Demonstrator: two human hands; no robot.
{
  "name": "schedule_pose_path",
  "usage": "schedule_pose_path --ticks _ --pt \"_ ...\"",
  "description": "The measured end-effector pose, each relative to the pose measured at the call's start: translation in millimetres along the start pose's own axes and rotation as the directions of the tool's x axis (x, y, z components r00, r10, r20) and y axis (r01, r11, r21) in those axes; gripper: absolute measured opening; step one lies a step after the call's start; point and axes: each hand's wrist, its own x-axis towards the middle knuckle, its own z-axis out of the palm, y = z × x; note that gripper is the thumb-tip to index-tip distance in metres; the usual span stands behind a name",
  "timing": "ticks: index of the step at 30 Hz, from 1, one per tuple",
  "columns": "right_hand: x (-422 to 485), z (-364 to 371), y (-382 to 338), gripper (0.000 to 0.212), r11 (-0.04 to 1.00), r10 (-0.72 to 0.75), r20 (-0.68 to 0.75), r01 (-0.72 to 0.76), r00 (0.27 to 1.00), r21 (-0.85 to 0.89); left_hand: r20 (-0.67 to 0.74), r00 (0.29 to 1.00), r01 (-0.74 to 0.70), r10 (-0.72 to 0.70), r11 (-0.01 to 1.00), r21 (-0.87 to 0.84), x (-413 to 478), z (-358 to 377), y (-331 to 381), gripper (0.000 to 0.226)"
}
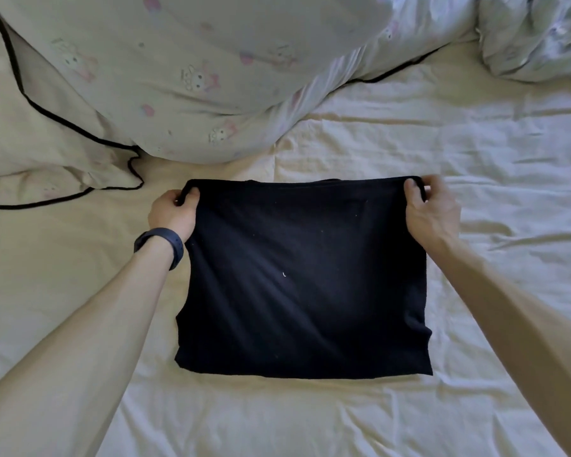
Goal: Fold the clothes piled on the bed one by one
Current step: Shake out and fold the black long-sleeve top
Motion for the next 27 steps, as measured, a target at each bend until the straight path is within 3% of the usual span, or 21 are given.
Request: schedule_pose_path --ticks 6,11,13,16,21,23,25,27 --pt "12 8 4 0.027 0.998 0.057 -0.005 -0.057 0.998 0.031 -0.006 1.0 -0.013 0.013 1.0 0.025 7 11 -6 0.038" --pt "-37 -9 17 0.063 0.972 0.159 0.082 -0.171 0.984 0.162 -0.005 0.999 0.035 -0.035 0.996 -0.076 -37 3 -31 0.048" --pt "-78 -21 34 0.068 0.965 0.199 0.082 -0.21 0.976 0.158 -0.069 0.997 0.031 -0.037 0.996 -0.079 -70 -9 -56 0.055" --pt "-146 -36 65 0.061 0.956 0.279 0.047 -0.282 0.959 0.083 -0.11 0.991 0.065 -0.071 0.996 -0.057 -125 -21 -93 0.046" --pt "-227 -43 96 0.042 0.898 0.439 0.074 -0.44 0.895 -0.008 0.098 0.969 0.211 -0.226 0.967 0.146 -197 -20 -121 0.042" --pt "-235 -40 97 0.044 0.874 0.486 0.075 -0.485 0.871 -0.031 0.089 0.936 0.331 -0.341 0.937 0.108 -205 -21 -124 0.04" --pt "-233 -35 95 0.046 0.825 0.545 0.113 -0.556 0.831 0.105 0.062 0.887 0.456 -0.457 0.889 0.035 -208 -22 -126 0.043" --pt "-227 -32 90 0.037 0.737 0.584 0.167 -0.605 0.794 0.302 0.132 0.829 0.552 -0.543 0.833 -0.042 -206 -22 -129 0.052"
